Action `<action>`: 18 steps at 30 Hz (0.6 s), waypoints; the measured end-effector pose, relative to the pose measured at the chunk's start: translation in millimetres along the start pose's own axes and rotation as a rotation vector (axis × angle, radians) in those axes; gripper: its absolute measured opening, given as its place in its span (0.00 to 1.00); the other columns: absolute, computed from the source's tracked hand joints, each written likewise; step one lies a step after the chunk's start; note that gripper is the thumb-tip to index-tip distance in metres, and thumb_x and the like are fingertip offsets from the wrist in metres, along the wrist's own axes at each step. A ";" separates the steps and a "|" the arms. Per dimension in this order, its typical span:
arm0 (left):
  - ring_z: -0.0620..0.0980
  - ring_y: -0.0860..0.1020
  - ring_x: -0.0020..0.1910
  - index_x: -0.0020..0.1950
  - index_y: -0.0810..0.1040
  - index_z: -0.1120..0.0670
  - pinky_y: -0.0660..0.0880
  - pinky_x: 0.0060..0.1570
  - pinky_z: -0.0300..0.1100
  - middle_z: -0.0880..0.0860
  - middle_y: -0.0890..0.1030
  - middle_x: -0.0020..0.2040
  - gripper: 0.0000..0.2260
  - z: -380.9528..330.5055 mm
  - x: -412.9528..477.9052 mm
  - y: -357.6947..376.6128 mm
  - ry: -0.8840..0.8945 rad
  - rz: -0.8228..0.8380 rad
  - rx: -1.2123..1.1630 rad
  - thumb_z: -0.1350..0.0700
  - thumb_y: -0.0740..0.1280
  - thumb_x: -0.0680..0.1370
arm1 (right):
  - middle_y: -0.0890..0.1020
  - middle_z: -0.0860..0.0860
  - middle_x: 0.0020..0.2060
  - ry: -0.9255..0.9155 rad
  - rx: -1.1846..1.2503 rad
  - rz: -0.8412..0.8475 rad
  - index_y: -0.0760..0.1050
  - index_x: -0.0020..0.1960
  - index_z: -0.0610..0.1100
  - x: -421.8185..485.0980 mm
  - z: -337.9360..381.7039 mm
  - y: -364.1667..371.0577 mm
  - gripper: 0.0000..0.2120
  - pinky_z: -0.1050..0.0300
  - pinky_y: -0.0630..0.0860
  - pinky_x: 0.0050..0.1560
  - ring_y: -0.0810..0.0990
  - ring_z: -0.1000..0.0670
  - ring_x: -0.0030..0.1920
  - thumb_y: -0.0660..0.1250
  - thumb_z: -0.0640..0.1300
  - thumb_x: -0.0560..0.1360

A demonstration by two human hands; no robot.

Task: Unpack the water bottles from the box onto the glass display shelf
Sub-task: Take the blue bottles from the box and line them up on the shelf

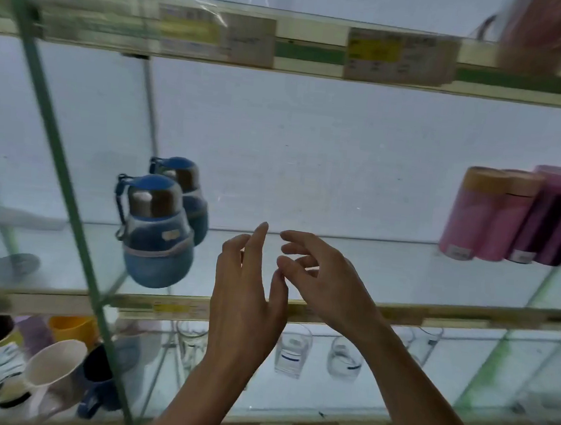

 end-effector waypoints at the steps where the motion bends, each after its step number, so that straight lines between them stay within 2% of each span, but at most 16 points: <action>1: 0.53 0.75 0.63 0.79 0.63 0.48 0.79 0.57 0.52 0.50 0.68 0.69 0.28 -6.9 0.5 10.5 0.009 0.022 -0.028 0.55 0.67 0.80 | 0.82 0.61 0.61 0.011 0.014 -0.025 0.74 0.71 0.58 -4.2 -7.9 -11.6 0.19 0.67 0.77 0.54 0.81 0.62 0.55 0.68 0.52 0.81; 5: 0.53 0.75 0.63 0.79 0.63 0.47 0.79 0.56 0.52 0.50 0.68 0.68 0.28 -36.0 -4.2 54.2 0.012 0.117 -0.118 0.54 0.67 0.80 | 0.82 0.59 0.60 0.046 0.000 -0.111 0.75 0.70 0.55 -26.8 -36.6 -56.6 0.18 0.60 0.78 0.61 0.80 0.59 0.59 0.68 0.51 0.81; 11: 0.52 0.76 0.62 0.78 0.66 0.49 0.79 0.56 0.53 0.50 0.71 0.66 0.27 -95.2 -26.7 118.4 0.079 0.243 -0.221 0.57 0.68 0.79 | 0.80 0.61 0.62 0.159 -0.019 -0.222 0.74 0.71 0.58 -68.3 -85.1 -125.2 0.18 0.60 0.78 0.59 0.78 0.60 0.61 0.68 0.51 0.81; 15: 0.50 0.74 0.63 0.78 0.65 0.48 0.79 0.55 0.53 0.48 0.70 0.65 0.27 -133.7 -41.9 152.1 0.126 0.313 -0.281 0.59 0.68 0.79 | 0.80 0.61 0.63 0.197 -0.030 -0.289 0.74 0.71 0.58 -96.2 -110.5 -164.8 0.18 0.55 0.77 0.65 0.77 0.59 0.63 0.68 0.51 0.81; 18: 0.48 0.74 0.65 0.77 0.66 0.49 0.77 0.60 0.50 0.47 0.70 0.65 0.26 -162.8 -54.8 174.4 0.155 0.352 -0.321 0.58 0.68 0.80 | 0.80 0.62 0.63 0.233 -0.035 -0.324 0.74 0.70 0.60 -118.3 -130.1 -192.8 0.18 0.55 0.76 0.66 0.77 0.61 0.62 0.68 0.51 0.81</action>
Point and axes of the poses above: each hand's wrist, its own x-axis towards the middle knuckle, its own y-axis out of the palm, z = x × y, the point moved 10 cm from there along x, towards the middle knuckle
